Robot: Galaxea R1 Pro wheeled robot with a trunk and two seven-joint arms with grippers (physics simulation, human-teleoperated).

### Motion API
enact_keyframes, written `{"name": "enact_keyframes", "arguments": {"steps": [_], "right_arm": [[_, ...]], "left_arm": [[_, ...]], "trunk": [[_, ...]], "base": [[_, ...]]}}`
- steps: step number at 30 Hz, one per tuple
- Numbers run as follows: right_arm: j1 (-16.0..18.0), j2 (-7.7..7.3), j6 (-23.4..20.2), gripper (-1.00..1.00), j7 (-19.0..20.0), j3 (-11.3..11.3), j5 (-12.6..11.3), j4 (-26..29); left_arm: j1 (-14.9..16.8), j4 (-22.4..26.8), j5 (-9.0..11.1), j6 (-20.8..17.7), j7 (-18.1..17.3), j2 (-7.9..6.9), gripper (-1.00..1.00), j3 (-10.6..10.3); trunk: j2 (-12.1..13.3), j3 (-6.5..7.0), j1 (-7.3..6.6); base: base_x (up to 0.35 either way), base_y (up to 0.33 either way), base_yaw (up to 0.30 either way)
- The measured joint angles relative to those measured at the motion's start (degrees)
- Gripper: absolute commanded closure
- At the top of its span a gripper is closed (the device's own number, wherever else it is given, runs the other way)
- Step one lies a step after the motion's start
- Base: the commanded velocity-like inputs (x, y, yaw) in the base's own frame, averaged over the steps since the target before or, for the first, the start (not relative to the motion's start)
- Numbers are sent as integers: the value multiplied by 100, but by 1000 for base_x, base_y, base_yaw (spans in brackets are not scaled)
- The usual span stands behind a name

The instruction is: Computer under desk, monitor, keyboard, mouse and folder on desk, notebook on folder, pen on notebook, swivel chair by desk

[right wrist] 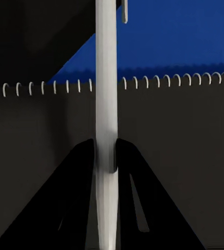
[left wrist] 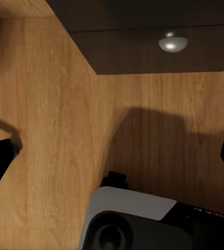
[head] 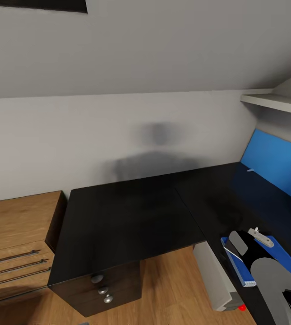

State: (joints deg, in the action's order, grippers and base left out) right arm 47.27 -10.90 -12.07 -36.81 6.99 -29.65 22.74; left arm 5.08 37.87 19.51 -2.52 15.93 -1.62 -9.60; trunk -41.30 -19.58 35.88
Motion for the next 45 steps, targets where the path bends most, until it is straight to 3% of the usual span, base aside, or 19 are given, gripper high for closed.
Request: {"name": "enact_keyframes", "arguments": {"steps": [20,21,39,45], "right_arm": [[0,7,0,100,0,0,0,-2],[0,7,1,-100,0,0,-2,-2],[0,19,17,-100,6,1,2,34],[-9,129,64,-100,-242,-11,40,864]], "left_arm": [[0,-4,4,5,11,-4,-100,-4],[0,-4,4,5,11,-4,-100,-4],[0,-4,-5,13,-6,-4,-100,-4],[0,-5,2,9,15,-1,-100,-5]], "trunk": [[0,0,-1],[0,0,-1],[0,0,-1],[159,72,-88]], "base": [[-42,0,0],[0,0,0],[0,0,0],[0,0,0]]}}
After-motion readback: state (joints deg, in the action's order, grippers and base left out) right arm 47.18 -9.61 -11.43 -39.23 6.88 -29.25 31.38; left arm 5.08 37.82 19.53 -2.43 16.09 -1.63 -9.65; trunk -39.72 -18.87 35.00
